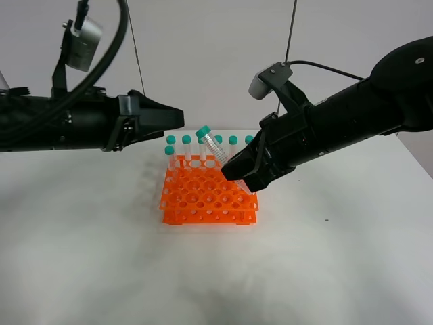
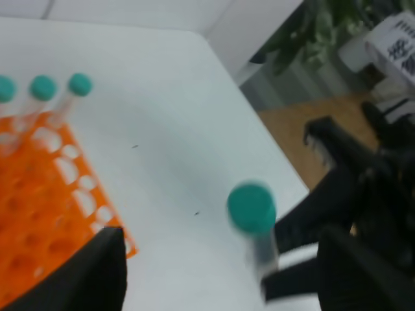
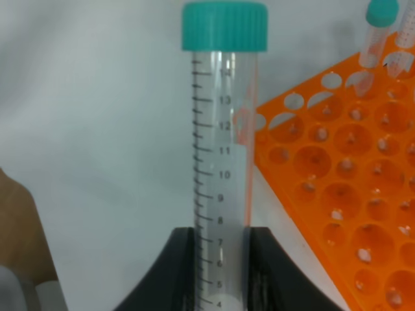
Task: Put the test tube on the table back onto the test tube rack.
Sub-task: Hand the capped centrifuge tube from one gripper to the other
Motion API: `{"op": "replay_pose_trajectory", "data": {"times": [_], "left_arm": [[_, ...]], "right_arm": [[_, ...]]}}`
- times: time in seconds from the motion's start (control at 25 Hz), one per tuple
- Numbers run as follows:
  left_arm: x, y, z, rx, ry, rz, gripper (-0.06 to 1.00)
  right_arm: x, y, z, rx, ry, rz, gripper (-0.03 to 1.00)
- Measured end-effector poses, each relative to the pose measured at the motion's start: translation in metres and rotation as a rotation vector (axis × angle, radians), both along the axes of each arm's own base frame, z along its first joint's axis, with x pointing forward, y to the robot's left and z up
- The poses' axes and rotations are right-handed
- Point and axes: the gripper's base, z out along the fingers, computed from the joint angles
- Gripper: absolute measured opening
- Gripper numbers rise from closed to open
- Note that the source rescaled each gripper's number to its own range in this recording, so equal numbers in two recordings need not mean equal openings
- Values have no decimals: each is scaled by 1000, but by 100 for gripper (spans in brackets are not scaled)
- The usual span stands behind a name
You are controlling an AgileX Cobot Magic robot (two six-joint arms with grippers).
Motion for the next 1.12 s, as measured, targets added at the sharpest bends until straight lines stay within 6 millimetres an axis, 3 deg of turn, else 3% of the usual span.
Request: {"op": "replay_pose_trajectory", "data": {"times": [0.32,1.12], "left_arm": [[10,-32,-5,3,16,-82,93],[10,-36,-3,-32,27,-85,93]], "right_arm": [[0,2,2,41,19,-17,3],[-2,5,4,81,39,-2,3]]}}
